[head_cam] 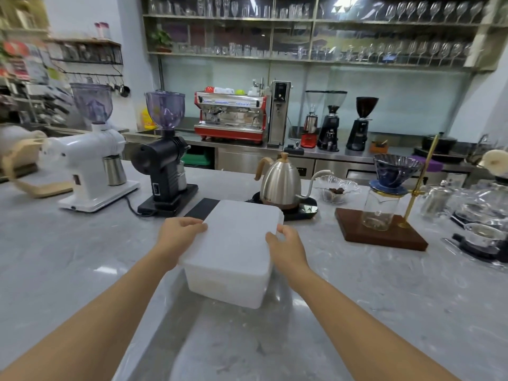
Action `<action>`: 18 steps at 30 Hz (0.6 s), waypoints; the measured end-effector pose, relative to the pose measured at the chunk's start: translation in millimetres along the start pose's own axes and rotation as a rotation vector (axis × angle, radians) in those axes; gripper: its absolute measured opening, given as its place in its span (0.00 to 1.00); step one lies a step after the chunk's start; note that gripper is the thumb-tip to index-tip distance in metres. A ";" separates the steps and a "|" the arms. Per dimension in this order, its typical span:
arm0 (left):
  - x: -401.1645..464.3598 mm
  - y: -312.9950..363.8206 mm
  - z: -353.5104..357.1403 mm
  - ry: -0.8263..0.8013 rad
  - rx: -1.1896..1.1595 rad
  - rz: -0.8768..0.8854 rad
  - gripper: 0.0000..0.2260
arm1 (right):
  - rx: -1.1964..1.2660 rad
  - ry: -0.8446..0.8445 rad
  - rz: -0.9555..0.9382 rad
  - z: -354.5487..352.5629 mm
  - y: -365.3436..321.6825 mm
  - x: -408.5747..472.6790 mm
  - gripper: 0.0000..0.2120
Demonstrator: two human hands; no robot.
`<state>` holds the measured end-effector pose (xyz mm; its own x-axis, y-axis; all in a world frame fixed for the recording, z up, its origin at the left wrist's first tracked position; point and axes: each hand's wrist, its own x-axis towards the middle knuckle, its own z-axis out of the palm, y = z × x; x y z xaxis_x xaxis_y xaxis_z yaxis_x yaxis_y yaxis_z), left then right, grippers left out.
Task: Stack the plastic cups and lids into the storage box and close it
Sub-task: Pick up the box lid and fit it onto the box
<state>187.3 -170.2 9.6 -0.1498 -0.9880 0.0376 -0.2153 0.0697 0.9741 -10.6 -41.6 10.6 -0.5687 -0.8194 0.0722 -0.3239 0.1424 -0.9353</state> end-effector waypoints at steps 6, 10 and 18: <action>8.0 -2.5 5.1 -0.042 0.001 0.002 0.07 | -0.017 -0.019 -0.004 -2.1 0.7 4.2 0.20; 8.7 -1.5 10.1 -0.064 -0.033 -0.010 0.05 | 0.012 -0.017 -0.021 -1.9 6.0 6.4 0.14; 8.0 -2.5 27.4 -0.013 -0.052 -0.042 0.04 | 0.050 -0.022 0.002 -5.4 10.2 22.3 0.21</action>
<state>160.2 -174.5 1.4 -0.1546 -0.9880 -0.0062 -0.1714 0.0206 0.9850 -30.6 -55.5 4.5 -0.5522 -0.8314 0.0629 -0.2840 0.1167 -0.9517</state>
